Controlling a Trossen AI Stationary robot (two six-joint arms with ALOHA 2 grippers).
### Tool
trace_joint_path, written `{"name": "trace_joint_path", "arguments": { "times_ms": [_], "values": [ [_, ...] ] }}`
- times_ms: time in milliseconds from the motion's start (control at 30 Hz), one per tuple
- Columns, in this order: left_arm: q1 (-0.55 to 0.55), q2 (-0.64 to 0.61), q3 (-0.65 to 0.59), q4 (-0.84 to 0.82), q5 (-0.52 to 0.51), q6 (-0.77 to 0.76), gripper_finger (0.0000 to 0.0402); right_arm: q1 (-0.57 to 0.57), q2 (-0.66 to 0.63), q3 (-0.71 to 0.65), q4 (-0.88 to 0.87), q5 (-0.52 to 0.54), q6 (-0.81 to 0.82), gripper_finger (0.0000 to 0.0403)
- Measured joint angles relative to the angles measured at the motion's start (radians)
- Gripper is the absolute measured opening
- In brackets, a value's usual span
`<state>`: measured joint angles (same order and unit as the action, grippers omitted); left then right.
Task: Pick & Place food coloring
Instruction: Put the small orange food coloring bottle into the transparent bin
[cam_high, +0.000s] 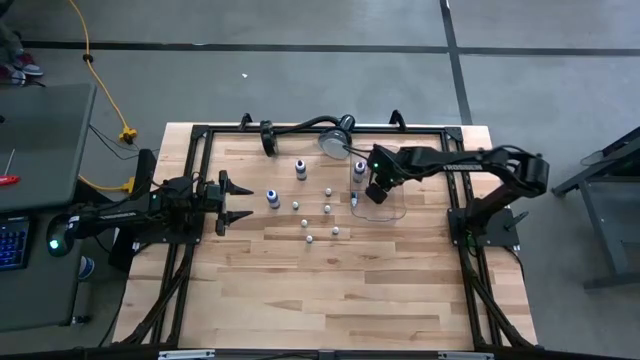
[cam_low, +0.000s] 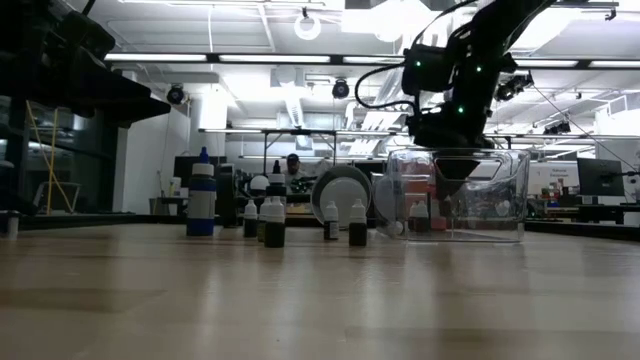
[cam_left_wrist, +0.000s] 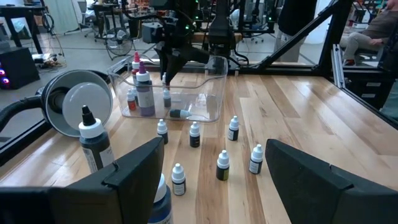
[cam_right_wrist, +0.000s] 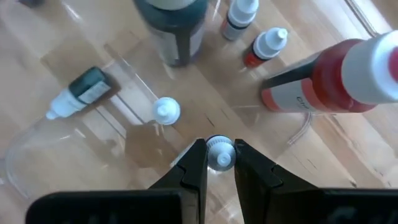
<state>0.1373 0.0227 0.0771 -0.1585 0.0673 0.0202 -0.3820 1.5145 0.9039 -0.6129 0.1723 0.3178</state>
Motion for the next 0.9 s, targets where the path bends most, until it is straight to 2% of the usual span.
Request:
{"name": "trace_joint_path", "arguments": {
  "times_ms": [233, 700, 900],
  "values": [
    [0.0, 0.0, 0.0, 0.0, 0.0, 0.0, 0.0278, -0.025, 0.034, 0.0, 0.053, -0.025, 0.071, 0.0051],
    [0.0, 0.0, 0.0, 0.0, 0.0, 0.0, 0.0278, -0.036, 0.092, -0.003, 0.113, -0.024, 0.075, 0.0052],
    [0.0, 0.0, 0.0, 0.0, 0.0, 0.0, 0.0278, -0.037, 0.092, -0.003, 0.115, -0.009, 0.078, 0.0066]
  ]
}}
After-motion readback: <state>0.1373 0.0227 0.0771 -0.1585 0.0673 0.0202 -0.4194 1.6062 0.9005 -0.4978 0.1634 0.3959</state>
